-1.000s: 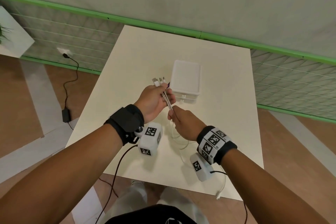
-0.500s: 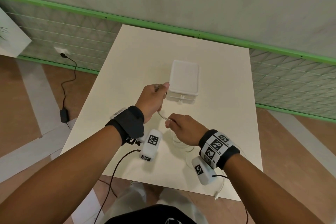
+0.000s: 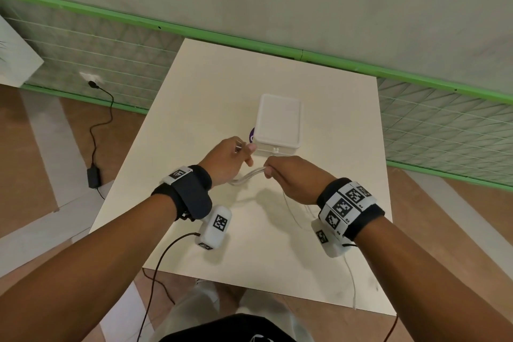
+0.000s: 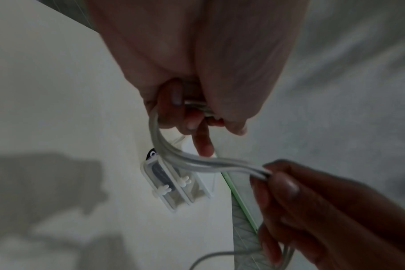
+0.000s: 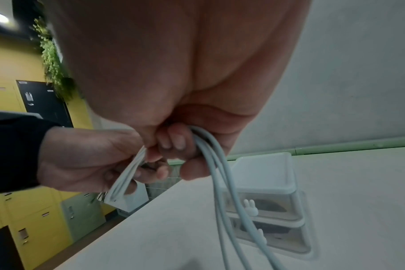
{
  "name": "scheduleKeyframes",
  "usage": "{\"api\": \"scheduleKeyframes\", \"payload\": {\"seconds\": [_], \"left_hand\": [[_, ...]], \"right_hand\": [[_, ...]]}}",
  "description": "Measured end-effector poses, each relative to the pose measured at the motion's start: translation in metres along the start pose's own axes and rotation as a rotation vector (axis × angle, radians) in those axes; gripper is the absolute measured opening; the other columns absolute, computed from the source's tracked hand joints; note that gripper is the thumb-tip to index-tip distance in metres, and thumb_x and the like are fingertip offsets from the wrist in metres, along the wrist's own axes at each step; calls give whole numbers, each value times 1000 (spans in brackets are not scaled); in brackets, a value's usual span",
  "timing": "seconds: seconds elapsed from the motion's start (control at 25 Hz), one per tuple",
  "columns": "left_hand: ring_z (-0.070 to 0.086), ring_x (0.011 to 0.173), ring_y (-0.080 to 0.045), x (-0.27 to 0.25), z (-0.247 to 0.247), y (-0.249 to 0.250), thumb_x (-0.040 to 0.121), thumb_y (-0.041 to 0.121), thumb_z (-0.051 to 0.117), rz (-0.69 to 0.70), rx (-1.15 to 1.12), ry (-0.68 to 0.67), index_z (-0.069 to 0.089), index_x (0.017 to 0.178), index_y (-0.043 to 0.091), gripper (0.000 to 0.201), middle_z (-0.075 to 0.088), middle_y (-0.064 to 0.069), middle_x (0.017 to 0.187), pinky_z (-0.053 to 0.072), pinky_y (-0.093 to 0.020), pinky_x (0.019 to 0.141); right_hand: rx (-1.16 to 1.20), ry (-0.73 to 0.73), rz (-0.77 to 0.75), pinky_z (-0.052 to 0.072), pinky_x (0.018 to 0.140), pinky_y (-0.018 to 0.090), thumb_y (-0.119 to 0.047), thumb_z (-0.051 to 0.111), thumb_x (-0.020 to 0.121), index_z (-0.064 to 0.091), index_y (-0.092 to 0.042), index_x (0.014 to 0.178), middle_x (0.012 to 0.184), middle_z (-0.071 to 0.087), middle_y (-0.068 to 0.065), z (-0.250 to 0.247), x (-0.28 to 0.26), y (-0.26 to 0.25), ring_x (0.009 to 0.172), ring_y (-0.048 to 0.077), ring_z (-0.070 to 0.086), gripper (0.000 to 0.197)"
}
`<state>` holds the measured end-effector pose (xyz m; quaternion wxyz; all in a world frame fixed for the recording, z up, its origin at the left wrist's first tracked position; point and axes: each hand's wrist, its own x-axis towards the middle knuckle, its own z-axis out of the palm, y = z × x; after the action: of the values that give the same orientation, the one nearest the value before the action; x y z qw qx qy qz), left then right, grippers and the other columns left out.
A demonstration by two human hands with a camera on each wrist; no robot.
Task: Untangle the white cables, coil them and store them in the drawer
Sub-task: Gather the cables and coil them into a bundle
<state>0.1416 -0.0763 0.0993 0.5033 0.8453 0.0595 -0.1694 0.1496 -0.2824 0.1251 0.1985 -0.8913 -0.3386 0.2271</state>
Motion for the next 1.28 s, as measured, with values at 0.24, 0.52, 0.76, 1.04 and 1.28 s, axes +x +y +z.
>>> {"api": "scheduleKeyframes", "payload": {"seconds": [0.24, 0.52, 0.76, 1.04, 1.28], "left_hand": [[60, 71, -6, -3, 13, -5, 99, 57, 42, 90, -155, -193, 65, 87, 17, 48, 71, 3, 77, 44, -32, 76], [42, 52, -16, -8, 19, 7, 97, 49, 54, 13, -384, -247, 57, 95, 9, 41, 38, 1, 62, 49, -30, 52], [21, 57, -20, -4, 8, 16, 100, 50, 49, 6, -252, -300, 69, 93, 9, 47, 27, -3, 64, 24, -28, 50], [12, 57, -20, 5, 3, 18, 97, 56, 48, -44, -403, -241, 46, 80, 13, 46, 21, 1, 63, 15, -27, 46], [23, 56, -15, 2, -6, 21, 93, 55, 57, 109, 55, -285, 50, 63, 21, 45, 30, -1, 62, 21, -25, 50]], "right_hand": [[80, 72, -42, 46, 75, 27, -19, 36, 105, 55, -18, 90, 85, 61, -11, 3, 11, 4, 78, 13, 57, 25], [179, 143, 32, 36, 63, 20, -19, 44, 103, 58, -21, 86, 74, 58, -8, 3, 14, 14, 65, 3, 50, 22], [149, 97, 146, 37, 57, 18, -40, 54, 99, 63, -14, 76, 73, 64, -9, -22, 14, 13, 61, 3, 51, 36], [277, 89, 175, 37, 59, 26, -36, 46, 103, 67, -17, 95, 64, 49, -10, -28, 15, 5, 57, 10, 46, 29], [243, -35, 198, 48, 69, 37, -32, 39, 104, 56, -28, 79, 77, 55, -2, -29, 12, 10, 66, 15, 54, 30]]}}
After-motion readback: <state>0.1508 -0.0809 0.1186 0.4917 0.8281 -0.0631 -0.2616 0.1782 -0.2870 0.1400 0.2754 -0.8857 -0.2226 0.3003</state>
